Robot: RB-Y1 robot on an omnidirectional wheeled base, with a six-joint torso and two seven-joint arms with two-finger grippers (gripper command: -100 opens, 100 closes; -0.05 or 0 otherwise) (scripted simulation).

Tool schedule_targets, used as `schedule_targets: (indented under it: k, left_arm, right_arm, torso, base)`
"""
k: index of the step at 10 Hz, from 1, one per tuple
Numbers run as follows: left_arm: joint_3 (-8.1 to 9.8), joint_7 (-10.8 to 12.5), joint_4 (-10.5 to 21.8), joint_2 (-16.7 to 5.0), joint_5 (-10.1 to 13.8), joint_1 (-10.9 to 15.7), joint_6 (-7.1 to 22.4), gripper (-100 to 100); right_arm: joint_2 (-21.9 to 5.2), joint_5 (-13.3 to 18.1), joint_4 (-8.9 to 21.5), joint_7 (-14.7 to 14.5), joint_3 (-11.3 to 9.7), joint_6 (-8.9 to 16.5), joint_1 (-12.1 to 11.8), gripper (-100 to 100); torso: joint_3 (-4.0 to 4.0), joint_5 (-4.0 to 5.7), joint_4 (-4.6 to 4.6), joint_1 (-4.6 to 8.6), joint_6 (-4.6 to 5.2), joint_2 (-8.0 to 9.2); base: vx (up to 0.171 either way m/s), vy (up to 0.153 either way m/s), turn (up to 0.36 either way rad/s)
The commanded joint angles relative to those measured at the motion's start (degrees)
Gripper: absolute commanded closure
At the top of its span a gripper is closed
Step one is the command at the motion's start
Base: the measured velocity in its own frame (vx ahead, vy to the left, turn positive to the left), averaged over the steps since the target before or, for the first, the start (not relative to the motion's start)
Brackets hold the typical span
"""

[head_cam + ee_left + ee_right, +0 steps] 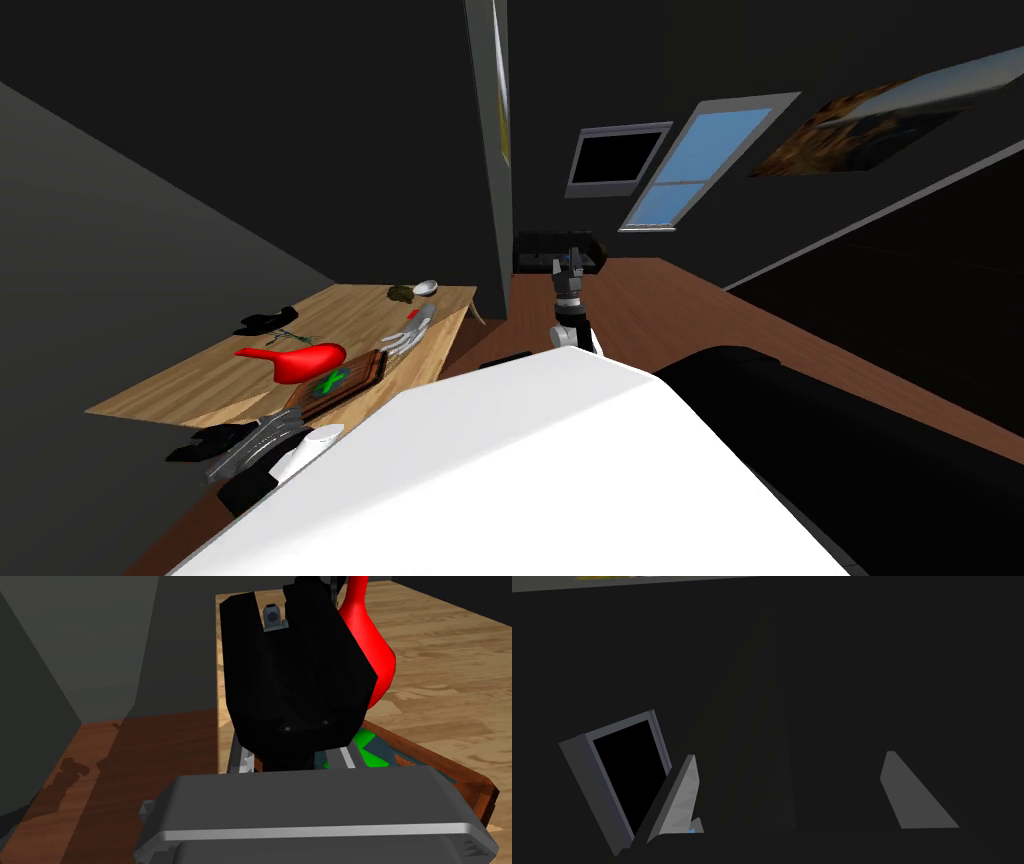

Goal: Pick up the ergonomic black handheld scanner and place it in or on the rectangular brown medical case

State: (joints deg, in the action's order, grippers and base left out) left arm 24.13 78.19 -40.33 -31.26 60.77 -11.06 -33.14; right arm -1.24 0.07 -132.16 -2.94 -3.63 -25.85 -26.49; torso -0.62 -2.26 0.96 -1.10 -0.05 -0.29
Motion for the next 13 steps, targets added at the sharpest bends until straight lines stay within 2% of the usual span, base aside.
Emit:
schedule_targets:
  k: [1,2,3,6,7,11,12,13]
  left_arm:
    - [-1.11,-0.4,-0.9,-1.6,-0.1,0.0,0.6,100]
    - [-1.11,-0.4,-0.9,-1.6,-0.1,0.0,0.6,100]
    - [-2.56,-0.7,-1.6,-3.4,-0.2,0.3,1.0,100]
    - [-2.77,-0.1,-1.0,-3.7,-0.3,0.7,0.8,100]
    - [-2.77,-0.3,-1.1,-3.7,-0.3,0.7,0.9,-100]
    - [-2.78,-0.2,-1.1,-3.7,-0.3,0.7,0.9,-100]
    - [-2.78,-0.2,-1.1,-3.7,-0.3,0.7,0.9,0]
    - [-0.84,-0.5,-2.8,-3.1,-2.8,1.8,3.1,-100]
  right_arm:
    - [0.0,0.0,0.0,0.0,0.0,0.0,0.0,0]
    - [0.0,0.0,0.0,0.0,0.0,0.0,0.0,0]
    - [0.0,0.0,0.0,0.0,0.0,0.0,0.0,0]
    - [0.0,0.0,0.0,0.0,0.0,0.0,0.0,0]
    - [0.0,0.0,0.0,0.0,0.0,0.0,0.0,0]
    - [0.0,0.0,0.0,0.0,0.0,0.0,0.0,0]
    - [0.0,0.0,0.0,0.0,0.0,0.0,0.0,0]
    - [0.0,0.0,0.0,0.0,0.0,0.0,0.0,0]
  torso:
    - [0.00,0.00,0.00,0.00,0.00,0.00]
    - [-0.03,-0.02,0.03,0.11,-0.04,-0.02]
    - [0.01,-0.02,0.04,0.34,-0.15,0.06]
    - [0.05,0.05,0.04,0.64,-0.18,0.14]
    - [0.12,0.08,0.01,0.72,-0.21,0.27]
    - [0.19,0.10,-0.02,0.79,-0.22,0.37]
    - [0.19,0.10,-0.02,0.79,-0.22,0.37]
    - [0.19,0.10,-0.02,0.79,-0.22,0.37]
  base:
    - [0.069,0.132,-0.149]
    - [0.054,0.078,-0.034]
    - [0.079,0.066,-0.112]
    - [0.036,0.032,-0.039]
    - [0.000,0.000,0.000]
    - [0.000,0.000,0.000]
    - [0.000,0.000,0.000]
    - [-0.002,-0.008,0.132]
